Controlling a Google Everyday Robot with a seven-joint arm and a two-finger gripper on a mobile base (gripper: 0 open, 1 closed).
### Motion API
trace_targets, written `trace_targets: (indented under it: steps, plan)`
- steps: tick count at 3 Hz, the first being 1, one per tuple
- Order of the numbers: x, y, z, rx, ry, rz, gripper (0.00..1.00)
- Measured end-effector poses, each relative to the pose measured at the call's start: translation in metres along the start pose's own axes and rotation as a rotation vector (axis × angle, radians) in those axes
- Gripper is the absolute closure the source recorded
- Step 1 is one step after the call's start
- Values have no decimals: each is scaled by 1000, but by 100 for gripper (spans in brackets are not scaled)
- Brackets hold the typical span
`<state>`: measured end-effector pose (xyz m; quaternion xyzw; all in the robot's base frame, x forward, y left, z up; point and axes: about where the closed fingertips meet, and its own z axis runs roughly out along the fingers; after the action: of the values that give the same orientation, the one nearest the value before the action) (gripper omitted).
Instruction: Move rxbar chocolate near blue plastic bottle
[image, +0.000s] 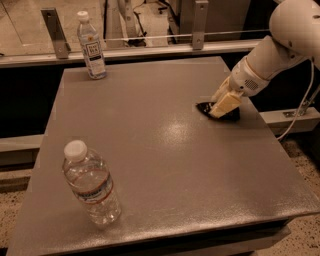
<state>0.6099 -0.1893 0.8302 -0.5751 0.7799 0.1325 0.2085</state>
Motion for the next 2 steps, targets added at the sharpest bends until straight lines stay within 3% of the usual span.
trace_targets:
  steps: [1,2]
  plan:
    - [-34,7,-35,52,-62,-69,100]
    - [-66,16,-91,151,-141,-130,100]
